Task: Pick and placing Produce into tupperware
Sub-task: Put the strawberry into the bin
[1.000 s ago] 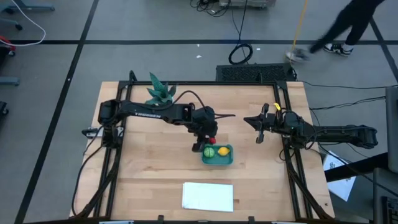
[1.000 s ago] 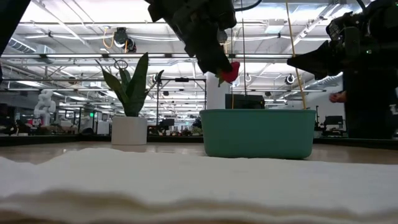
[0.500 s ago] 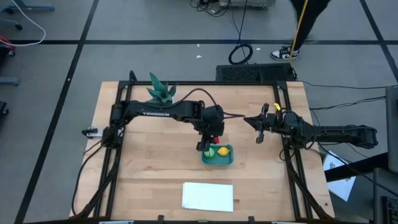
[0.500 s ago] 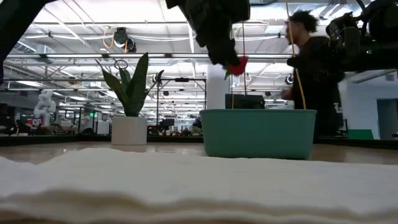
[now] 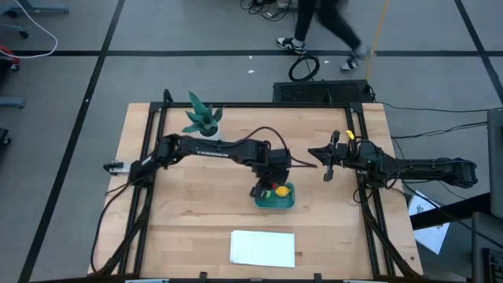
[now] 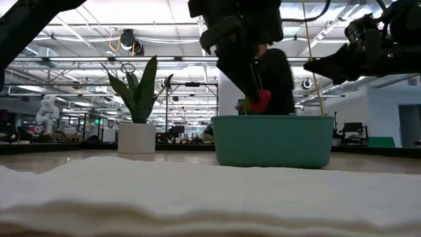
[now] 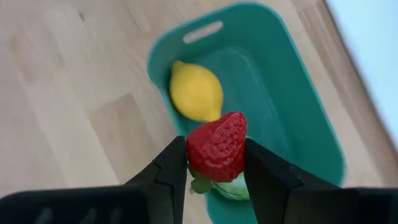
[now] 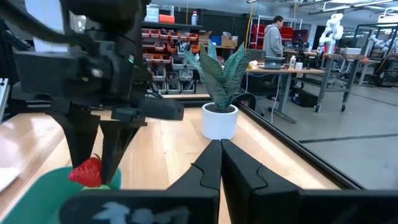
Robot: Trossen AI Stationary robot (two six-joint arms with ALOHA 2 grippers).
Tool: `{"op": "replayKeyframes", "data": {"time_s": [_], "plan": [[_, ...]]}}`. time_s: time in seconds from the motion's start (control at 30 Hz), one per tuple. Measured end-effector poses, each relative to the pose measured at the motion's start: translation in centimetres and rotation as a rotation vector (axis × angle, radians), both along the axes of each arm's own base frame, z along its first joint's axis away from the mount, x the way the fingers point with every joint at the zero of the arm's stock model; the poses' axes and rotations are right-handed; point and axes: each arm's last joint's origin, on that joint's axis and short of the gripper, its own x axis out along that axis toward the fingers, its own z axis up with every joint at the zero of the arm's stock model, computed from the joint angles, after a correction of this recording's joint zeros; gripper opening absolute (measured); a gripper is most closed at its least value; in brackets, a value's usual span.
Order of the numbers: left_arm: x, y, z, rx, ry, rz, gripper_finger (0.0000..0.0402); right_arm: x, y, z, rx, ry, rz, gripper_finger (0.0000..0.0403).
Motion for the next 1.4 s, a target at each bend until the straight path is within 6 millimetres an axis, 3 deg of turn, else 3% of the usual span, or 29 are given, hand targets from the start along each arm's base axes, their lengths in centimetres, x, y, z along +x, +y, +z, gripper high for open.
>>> {"op": "replayKeyframes", "data": {"time_s": [0.53,0.8,1.4], "plan": [[0.3,-4.3,0.2,0.053,-0.072,-0.103,0.012,0.0,0.0,0.0,-0.017,0.008,0.0,0.0],[0.5,-4.2,0.4,0.042,-0.1,-0.112,0.012,0.0,0.0,0.0,-0.017,0.008,0.0,0.0],[1.7,-4.5,-2.6,-0.07,-0.091,-0.153,0.0121,0.1,0.0,-0.2,-0.016,0.019,0.0,0.0]]}}
